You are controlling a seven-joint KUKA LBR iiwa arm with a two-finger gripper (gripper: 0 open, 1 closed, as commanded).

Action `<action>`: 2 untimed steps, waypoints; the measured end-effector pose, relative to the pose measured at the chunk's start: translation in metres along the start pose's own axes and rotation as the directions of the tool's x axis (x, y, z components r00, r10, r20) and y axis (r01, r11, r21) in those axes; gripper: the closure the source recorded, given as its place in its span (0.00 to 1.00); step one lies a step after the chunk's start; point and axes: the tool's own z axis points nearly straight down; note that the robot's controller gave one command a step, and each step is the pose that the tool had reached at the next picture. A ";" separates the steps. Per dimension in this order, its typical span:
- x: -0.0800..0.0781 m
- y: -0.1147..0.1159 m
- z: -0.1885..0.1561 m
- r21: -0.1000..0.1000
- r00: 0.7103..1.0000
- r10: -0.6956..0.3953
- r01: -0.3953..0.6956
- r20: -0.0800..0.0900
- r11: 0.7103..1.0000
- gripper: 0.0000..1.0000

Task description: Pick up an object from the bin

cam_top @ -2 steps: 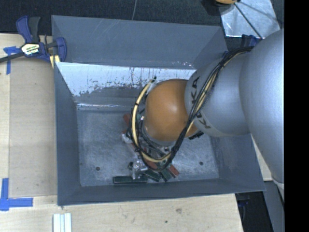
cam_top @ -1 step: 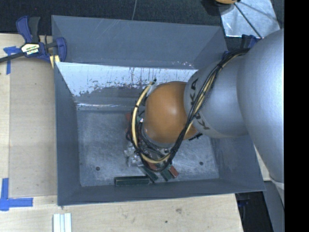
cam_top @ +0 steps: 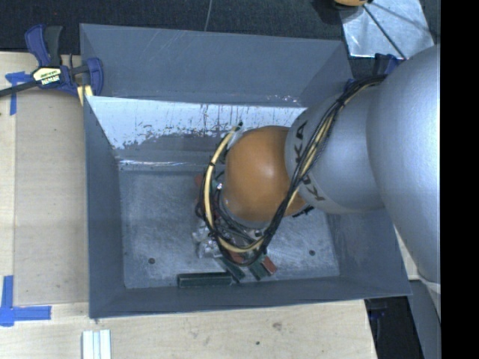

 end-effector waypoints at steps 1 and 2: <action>-0.002 -0.034 -0.054 0.003 0.996 0.093 -0.093 -0.004 0.996 0.00; -0.002 -0.033 -0.053 0.003 0.996 0.092 -0.092 -0.006 0.996 0.00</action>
Offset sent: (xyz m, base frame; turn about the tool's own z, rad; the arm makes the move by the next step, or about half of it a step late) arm 0.0000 0.0000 0.0000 0.0000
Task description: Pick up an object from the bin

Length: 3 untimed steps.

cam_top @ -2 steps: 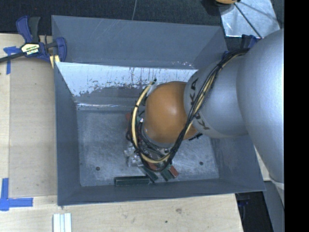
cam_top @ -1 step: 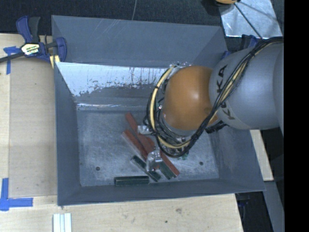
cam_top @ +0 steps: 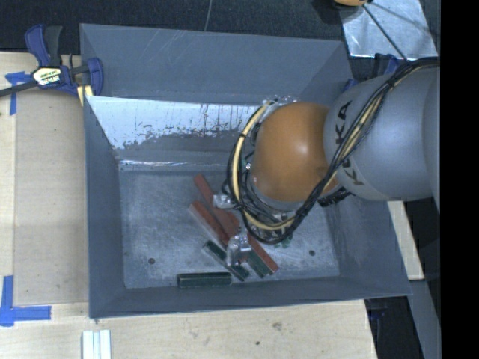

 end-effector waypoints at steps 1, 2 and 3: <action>-0.074 -0.030 0.054 0.000 0.998 -0.063 0.063 0.028 0.998 1.00; -0.074 -0.030 0.054 0.000 0.998 -0.063 0.063 0.028 0.998 1.00; -0.097 -0.027 -0.113 0.001 0.998 -0.070 0.070 0.007 0.998 1.00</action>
Offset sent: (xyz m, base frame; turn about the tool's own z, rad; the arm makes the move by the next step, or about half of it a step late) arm 0.0000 0.0000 0.0000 0.0000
